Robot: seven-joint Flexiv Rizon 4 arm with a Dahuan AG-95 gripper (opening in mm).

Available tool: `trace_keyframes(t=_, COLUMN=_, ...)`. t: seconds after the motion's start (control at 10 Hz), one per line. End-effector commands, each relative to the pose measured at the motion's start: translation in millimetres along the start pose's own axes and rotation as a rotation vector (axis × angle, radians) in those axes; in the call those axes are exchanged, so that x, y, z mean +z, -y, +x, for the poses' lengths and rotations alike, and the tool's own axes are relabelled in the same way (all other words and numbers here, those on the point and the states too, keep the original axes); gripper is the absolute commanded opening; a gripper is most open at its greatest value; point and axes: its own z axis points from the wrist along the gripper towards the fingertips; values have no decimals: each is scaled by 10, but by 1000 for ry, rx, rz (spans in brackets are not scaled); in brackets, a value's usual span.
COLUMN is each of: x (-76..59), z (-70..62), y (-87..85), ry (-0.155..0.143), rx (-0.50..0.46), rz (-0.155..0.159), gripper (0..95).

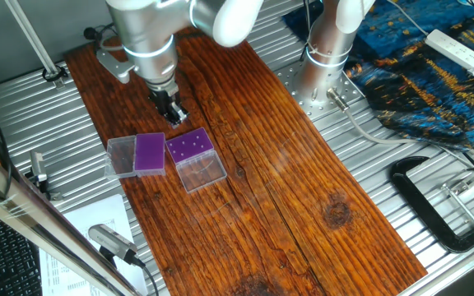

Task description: Transfer all small pipette tips from one holder to another

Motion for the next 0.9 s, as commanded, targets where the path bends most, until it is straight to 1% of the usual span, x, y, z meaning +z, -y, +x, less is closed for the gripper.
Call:
trace_keyframes(t=0.1, x=82, z=4, y=6, ry=6, rx=-26, rz=-3, gripper=0)
trace_keyframes(t=0.4, x=186, z=1, y=34, ry=-6, rx=-67, rz=-4, gripper=0)
trace_keyframes(t=0.5, x=202, z=12, y=36, ry=-20, rx=-75, rz=-9, gripper=0)
trace_keyframes(t=0.6, x=238, z=26, y=40, ry=-44, rx=-93, rz=-19, gripper=0)
trace_keyframes(t=0.8, x=295, z=21, y=55, ry=-53, rx=-107, rz=-26, gripper=0)
trace_keyframes(t=0.9, x=318, z=17, y=61, ry=-32, rx=-113, rz=-32, gripper=0)
